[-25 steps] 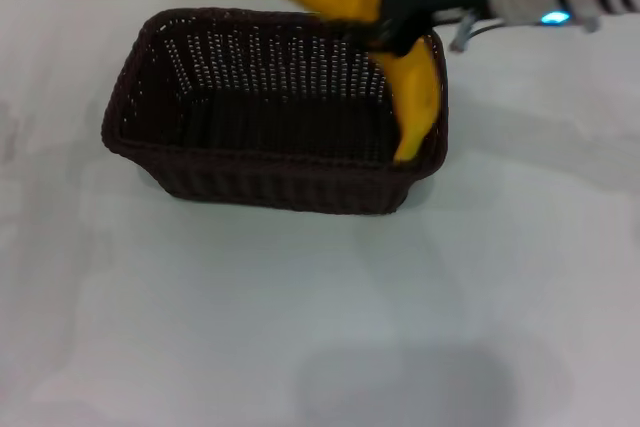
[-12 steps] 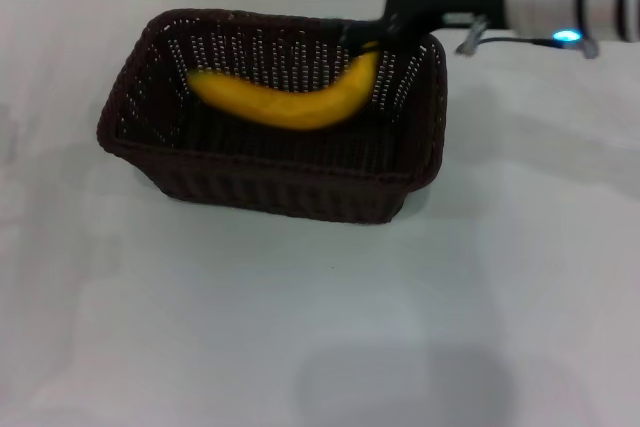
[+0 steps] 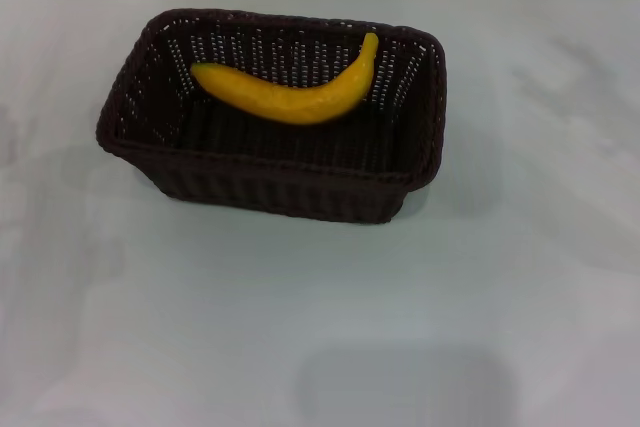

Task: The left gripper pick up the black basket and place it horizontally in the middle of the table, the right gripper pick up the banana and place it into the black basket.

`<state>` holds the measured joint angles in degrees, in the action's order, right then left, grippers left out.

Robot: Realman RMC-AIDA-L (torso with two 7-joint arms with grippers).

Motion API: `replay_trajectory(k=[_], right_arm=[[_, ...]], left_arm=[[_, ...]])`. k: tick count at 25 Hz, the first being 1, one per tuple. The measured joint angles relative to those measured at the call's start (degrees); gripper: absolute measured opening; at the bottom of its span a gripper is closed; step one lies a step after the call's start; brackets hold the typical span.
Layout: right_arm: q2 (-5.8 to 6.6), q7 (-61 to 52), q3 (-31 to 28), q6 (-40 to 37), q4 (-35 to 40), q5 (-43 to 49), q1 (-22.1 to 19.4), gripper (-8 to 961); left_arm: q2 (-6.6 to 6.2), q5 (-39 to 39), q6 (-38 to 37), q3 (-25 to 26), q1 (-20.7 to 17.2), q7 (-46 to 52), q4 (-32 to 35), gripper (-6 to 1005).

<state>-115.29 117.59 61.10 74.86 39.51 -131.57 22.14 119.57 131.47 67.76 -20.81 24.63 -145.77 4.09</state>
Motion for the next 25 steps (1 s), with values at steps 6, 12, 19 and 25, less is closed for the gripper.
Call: replay_trajectory(k=[6,12,19,25], right_arm=[[-0.07,22.14,-15.83,8.35,-21.84,-5.33,-0.04,871],[-0.41,43.86,-23.14,2.04,-31.97,-5.38,0.76,871],[-0.42,44.83,-23.12,-3.57,-33.06,-4.96,1.60,871],[-0.39,44.83,-23.65,-3.47,-33.17,-5.17,1.76,871]], left_arm=[[-0.02,-0.08,0.01,-0.28,0.25,-0.02,-0.05,664],[-0.09,-0.65,0.01,-0.41,0.73,-0.07,-0.05,667],[-0.12,-0.70,0.01,-0.47,0.85,-1.66,-0.05,705],[-0.07,-0.42,0.15,-0.30,0.81,-2.10,-0.24,880]])
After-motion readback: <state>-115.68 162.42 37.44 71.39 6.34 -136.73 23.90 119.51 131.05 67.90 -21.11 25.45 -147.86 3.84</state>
